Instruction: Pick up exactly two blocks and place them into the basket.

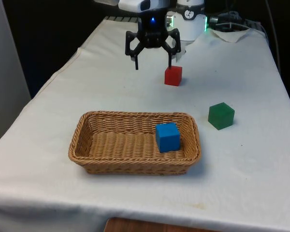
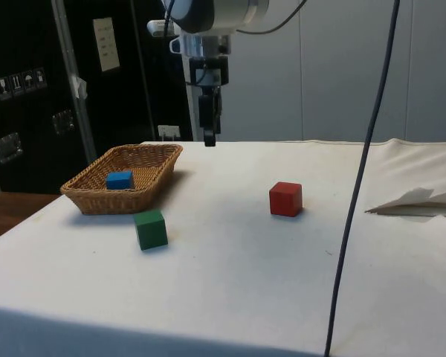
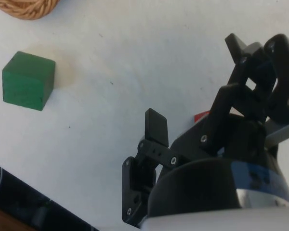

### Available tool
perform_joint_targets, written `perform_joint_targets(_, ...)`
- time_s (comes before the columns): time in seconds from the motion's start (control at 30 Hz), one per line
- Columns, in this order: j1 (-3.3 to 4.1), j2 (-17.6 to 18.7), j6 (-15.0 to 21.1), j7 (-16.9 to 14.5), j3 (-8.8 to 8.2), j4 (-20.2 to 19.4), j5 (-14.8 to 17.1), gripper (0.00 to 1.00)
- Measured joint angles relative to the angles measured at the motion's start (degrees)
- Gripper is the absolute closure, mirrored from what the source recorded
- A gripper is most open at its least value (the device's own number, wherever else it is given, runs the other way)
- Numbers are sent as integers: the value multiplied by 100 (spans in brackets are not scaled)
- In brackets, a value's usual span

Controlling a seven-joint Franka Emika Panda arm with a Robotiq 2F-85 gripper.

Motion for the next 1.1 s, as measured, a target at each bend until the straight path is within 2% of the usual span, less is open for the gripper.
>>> perform_joint_targets(0.13,0,-183,11,23,-6,-120,-138,0)
perform_joint_targets(0.43,-6,-327,29,29,-11,-241,-281,0)
perform_joint_targets(1.1,-17,-390,46,-40,0,-470,-315,0)
